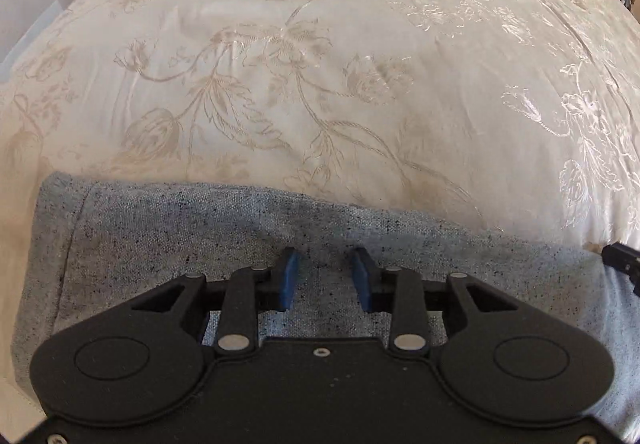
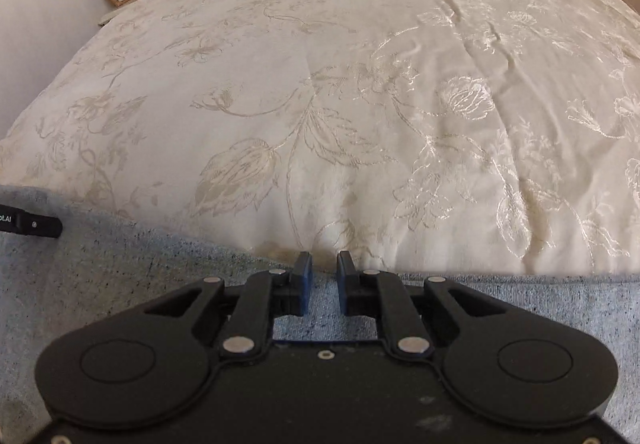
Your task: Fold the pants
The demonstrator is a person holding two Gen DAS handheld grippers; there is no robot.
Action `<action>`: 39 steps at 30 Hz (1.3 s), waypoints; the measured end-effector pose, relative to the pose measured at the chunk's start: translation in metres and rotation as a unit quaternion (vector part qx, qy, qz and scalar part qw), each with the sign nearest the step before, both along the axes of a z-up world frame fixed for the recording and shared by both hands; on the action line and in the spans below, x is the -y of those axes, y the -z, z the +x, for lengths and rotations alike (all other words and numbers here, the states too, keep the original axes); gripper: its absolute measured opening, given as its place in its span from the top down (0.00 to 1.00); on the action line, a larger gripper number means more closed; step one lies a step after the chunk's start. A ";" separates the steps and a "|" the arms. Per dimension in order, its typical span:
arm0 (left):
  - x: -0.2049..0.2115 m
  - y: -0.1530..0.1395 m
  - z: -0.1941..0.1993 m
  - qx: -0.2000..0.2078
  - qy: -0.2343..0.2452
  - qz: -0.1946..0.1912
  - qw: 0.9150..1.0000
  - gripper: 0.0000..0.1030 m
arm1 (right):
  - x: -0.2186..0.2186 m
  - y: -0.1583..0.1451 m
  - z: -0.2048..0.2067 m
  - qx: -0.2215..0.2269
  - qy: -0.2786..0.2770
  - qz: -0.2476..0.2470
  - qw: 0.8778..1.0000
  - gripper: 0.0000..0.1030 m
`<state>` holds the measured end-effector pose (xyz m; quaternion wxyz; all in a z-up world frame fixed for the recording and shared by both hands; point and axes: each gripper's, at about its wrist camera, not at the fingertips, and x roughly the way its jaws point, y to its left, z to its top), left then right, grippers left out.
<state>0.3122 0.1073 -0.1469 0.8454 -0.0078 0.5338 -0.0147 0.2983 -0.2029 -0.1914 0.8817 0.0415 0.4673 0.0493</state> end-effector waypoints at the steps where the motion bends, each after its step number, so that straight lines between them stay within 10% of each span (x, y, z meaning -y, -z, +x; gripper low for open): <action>1: 0.005 -0.007 -0.006 0.004 -0.003 0.013 1.000 0.60 | 0.003 -0.004 -0.002 0.003 0.003 0.000 1.000 0.84; 6: 0.042 -0.031 -0.041 0.026 0.032 0.007 0.999 0.63 | 0.037 -0.028 -0.035 0.025 0.034 0.023 0.999 0.82; 11: 0.083 0.004 -0.063 -0.011 0.085 0.062 0.994 0.60 | 0.096 -0.012 -0.077 -0.009 0.063 -0.022 0.998 0.82; 19: 0.097 0.007 -0.054 -0.038 -0.005 0.084 0.996 0.60 | 0.222 -0.004 -0.123 -0.045 0.160 -0.059 0.984 0.82; 39: 0.305 -0.039 -0.155 -0.023 0.080 0.073 0.994 0.60 | 0.433 0.010 -0.217 -0.032 0.376 0.239 0.895 0.62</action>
